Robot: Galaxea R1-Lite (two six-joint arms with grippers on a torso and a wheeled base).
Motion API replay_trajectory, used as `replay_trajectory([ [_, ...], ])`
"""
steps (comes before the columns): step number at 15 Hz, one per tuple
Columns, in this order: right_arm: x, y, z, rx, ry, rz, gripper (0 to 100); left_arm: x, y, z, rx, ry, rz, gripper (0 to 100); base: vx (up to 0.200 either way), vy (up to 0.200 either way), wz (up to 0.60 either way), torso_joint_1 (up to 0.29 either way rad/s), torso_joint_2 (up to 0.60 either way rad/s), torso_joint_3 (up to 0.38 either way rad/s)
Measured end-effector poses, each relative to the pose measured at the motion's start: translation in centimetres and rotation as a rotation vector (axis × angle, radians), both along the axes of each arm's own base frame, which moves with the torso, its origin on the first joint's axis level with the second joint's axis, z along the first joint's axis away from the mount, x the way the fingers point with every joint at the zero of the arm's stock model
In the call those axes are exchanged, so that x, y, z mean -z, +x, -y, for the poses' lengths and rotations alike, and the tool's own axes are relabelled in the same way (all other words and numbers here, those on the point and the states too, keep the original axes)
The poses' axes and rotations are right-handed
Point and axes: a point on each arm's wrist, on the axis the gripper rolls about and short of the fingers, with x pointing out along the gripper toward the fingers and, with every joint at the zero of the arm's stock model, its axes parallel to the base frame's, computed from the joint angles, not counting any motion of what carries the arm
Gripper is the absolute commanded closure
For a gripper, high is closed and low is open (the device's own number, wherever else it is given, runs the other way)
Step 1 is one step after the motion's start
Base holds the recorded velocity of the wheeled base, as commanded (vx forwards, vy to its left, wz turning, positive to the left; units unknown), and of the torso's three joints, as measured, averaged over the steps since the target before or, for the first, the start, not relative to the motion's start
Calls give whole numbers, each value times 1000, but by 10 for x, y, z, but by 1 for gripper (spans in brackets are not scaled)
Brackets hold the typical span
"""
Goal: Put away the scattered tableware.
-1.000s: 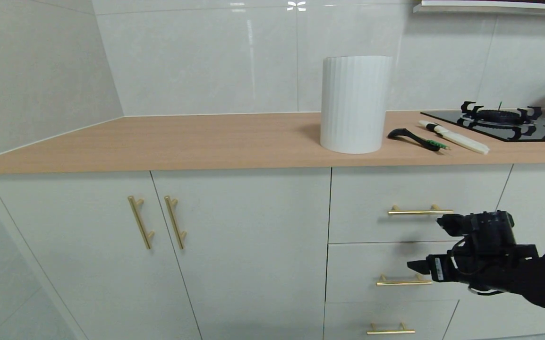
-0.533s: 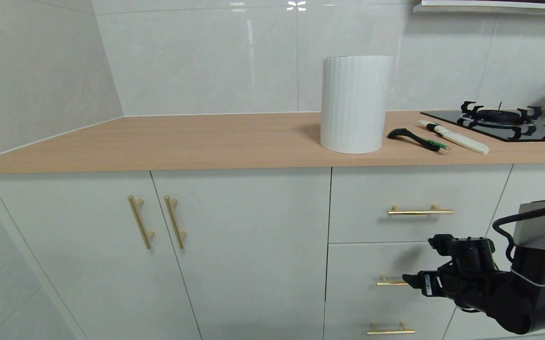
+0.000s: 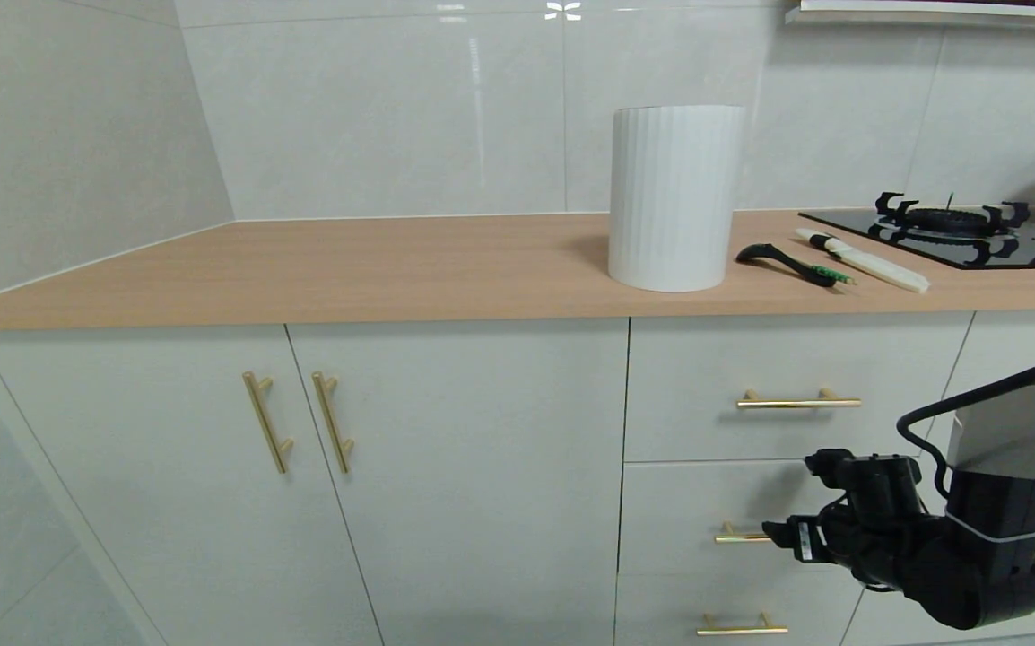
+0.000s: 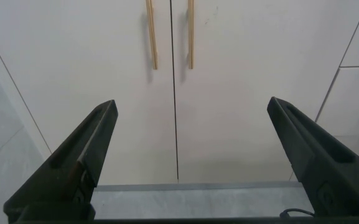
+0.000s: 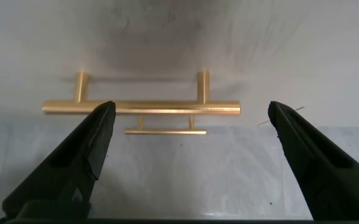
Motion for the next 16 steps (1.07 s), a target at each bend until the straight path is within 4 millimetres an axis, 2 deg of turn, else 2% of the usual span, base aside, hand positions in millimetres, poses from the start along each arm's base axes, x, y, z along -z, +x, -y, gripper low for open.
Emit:
replay_trajectory([
  [5, 8, 10, -1, 12, -14, 4, 0, 0, 0, 0, 0, 0, 0, 0, 0, 0, 0, 0, 0, 0],
  [16, 20, 16, -1, 17, -61, -45, 0, 0, 0, 0, 0, 0, 0, 0, 0, 0, 0, 0, 0, 0],
])
